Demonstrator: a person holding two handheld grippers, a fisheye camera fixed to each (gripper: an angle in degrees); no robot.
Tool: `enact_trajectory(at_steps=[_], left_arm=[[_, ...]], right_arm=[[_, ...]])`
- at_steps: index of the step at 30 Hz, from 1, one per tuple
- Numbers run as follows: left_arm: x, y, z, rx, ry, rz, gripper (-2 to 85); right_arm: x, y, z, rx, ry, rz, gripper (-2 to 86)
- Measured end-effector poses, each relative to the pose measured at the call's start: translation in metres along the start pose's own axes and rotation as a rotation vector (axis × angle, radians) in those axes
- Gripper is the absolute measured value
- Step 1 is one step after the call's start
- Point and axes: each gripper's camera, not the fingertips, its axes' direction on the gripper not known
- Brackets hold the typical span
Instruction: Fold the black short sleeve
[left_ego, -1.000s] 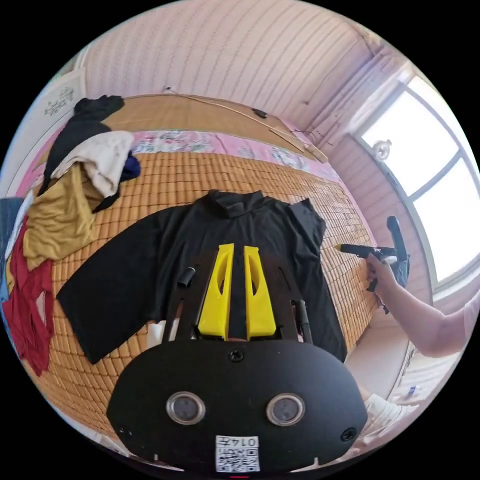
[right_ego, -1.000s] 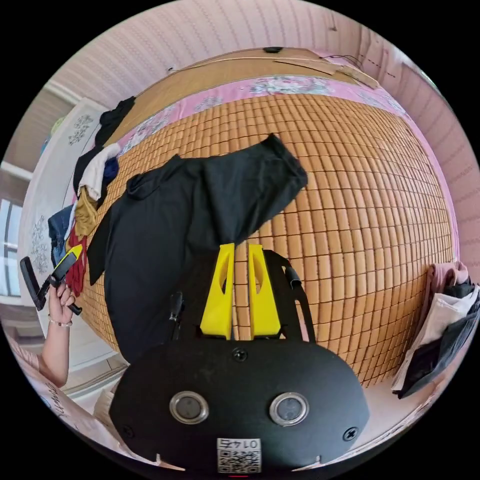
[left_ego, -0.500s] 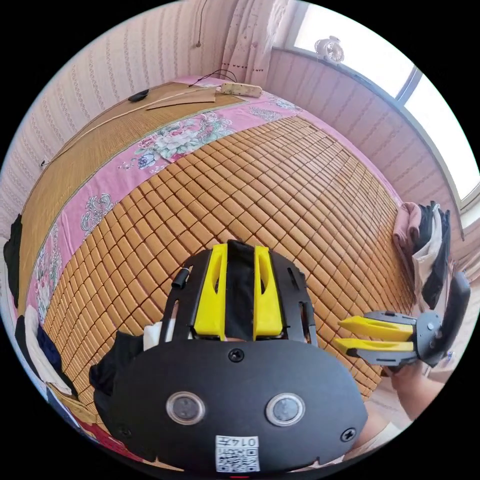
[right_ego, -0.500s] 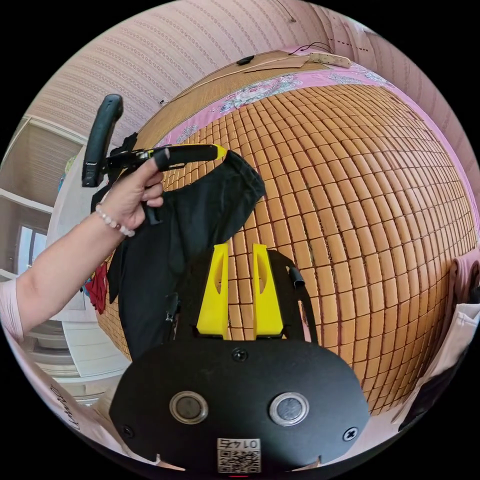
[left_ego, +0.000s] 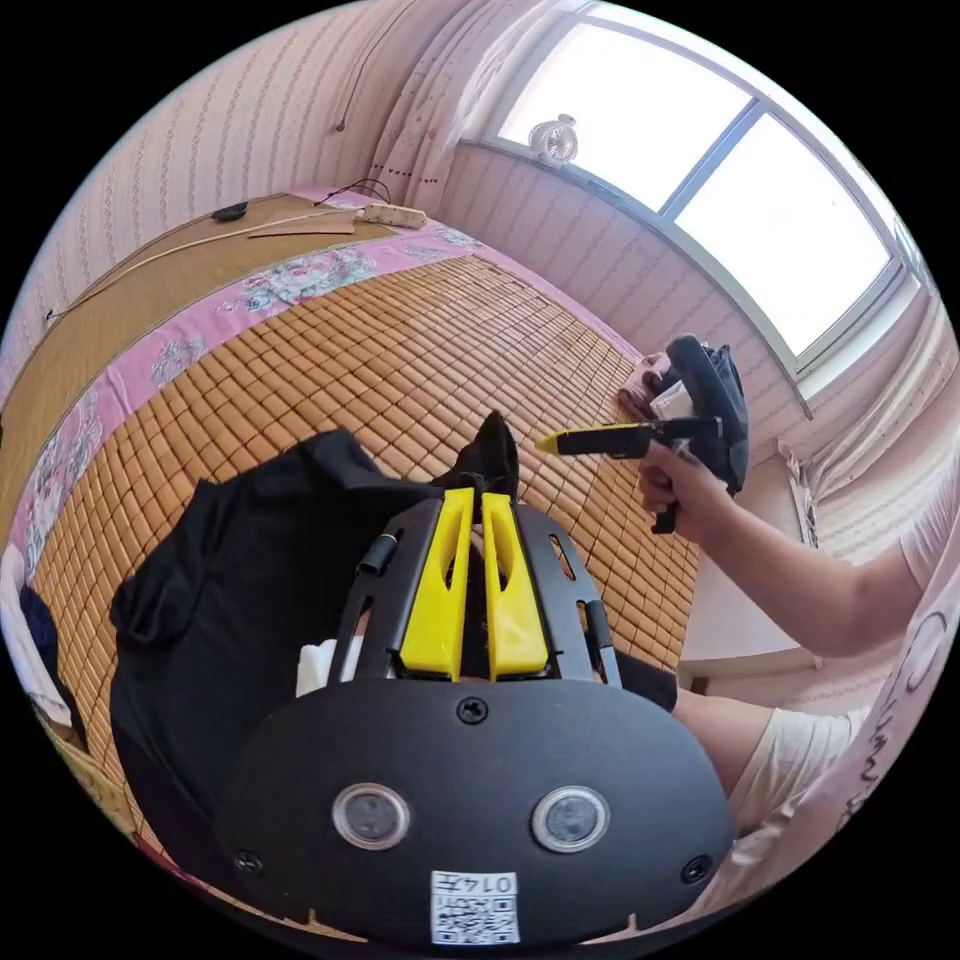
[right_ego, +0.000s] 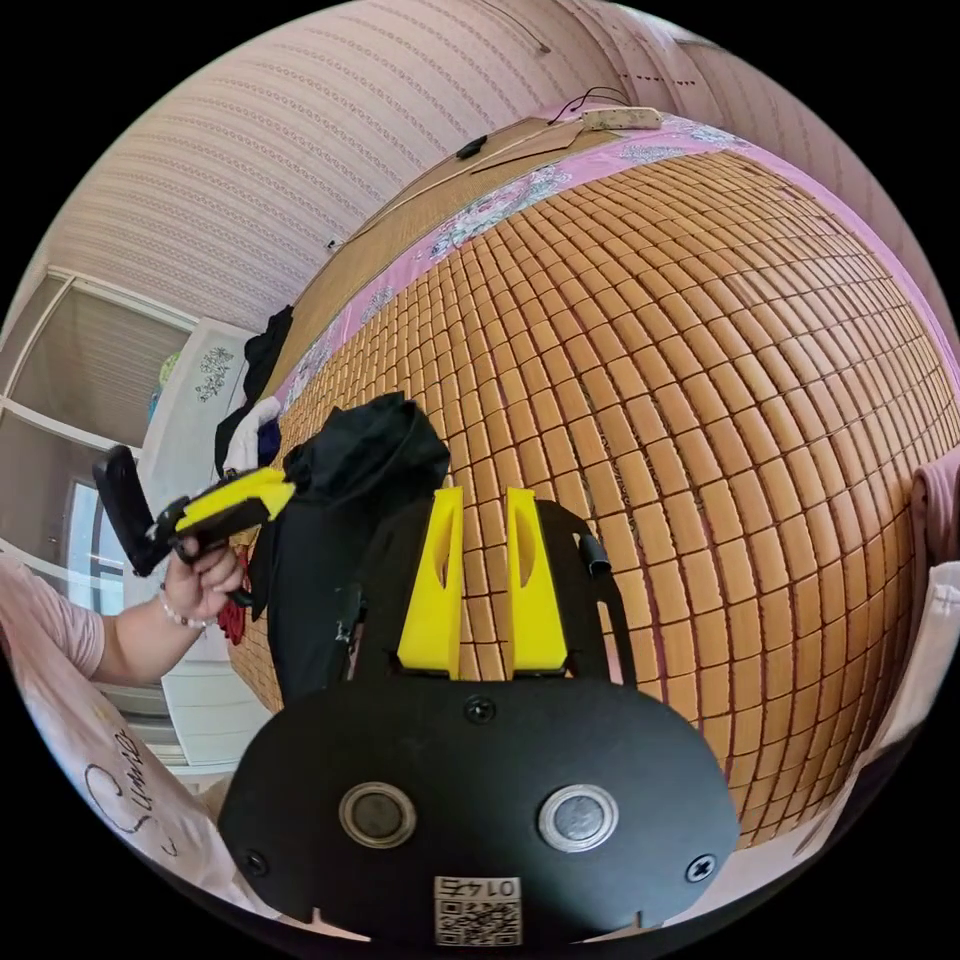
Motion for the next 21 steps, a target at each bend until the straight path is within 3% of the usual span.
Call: enact_trajectory(at_steps=[6, 14, 21], left_arm=[[-0.024, 0.028, 0.021, 0.007, 0.028, -0.188, -0.7], [-0.026, 0.004, 0.032, 0.095, 0.029, -0.179, -0.7], [-0.016, -0.058, 0.036, 0.165, 0.043, -0.038, -0.7]], right_arm=[[-0.003, 0.010, 0.012, -0.131, -0.025, -0.043, 9.7], [0.012, 0.038, 0.017, -0.258, -0.089, 0.009, 10.4], [0.061, 0.043, -0.013, -0.074, -0.329, 0.167, 1.3]])
